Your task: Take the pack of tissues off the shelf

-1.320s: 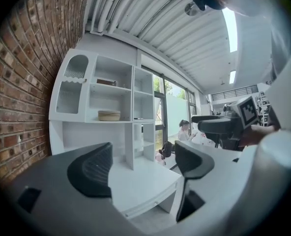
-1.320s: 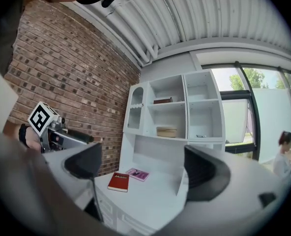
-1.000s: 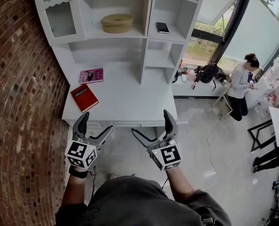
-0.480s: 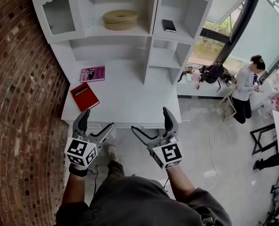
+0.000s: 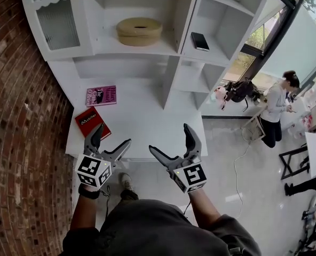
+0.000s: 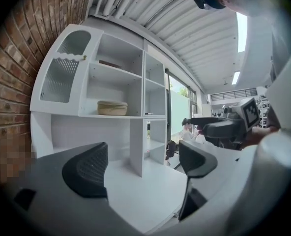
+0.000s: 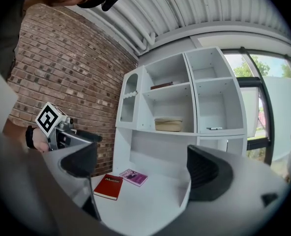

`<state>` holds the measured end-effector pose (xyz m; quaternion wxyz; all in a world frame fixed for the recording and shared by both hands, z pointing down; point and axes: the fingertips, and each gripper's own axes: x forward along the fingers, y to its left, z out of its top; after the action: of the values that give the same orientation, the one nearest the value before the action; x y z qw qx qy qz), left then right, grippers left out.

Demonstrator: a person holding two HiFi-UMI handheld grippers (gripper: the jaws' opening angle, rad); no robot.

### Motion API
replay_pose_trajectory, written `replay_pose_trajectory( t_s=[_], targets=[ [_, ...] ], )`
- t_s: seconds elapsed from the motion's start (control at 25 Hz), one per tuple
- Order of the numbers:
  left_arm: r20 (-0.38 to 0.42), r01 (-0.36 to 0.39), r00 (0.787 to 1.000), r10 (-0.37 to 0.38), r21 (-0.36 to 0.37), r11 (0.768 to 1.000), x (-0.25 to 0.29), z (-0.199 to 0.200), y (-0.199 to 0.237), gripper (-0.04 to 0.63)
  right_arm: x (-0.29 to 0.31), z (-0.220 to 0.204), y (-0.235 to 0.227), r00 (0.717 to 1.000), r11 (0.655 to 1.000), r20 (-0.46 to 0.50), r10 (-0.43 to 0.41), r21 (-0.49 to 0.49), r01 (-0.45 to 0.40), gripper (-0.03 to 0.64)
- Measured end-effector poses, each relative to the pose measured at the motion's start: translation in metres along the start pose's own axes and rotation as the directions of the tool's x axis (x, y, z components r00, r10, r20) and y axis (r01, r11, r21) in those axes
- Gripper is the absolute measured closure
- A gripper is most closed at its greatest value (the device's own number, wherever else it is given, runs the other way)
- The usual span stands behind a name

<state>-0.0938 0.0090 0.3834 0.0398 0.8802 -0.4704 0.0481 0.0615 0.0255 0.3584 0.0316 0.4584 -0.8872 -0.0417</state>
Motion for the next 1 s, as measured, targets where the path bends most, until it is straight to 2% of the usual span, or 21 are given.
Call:
replay_pose_trajectory(
  t_s=[0.44, 0.72, 1.0],
  targets=[
    [0.013, 0.088, 0.996, -0.088, 0.023, 0.996, 0.082, 0.040, 0.107, 0.144, 0.125, 0.028, -0.038, 0.997, 0.997, 0.023, -0.080, -0.006, 0.080, 0.048],
    [0.013, 0.132, 0.991, -0.132, 0.059, 0.990, 0.127, 0.057, 0.136, 0.144, 0.173, 0.041, -0.063, 0.995, 0.994, 0.019, -0.097, -0.044, 0.098, 0.049],
    [0.027, 0.097, 0.995, -0.101, 0.109, 0.989, 0.180, 0.088, 0.156, 0.146, 0.221, 0.056, -0.105, 0.996, 0.996, 0.048, -0.071, -0.059, 0.074, 0.051]
  ],
)
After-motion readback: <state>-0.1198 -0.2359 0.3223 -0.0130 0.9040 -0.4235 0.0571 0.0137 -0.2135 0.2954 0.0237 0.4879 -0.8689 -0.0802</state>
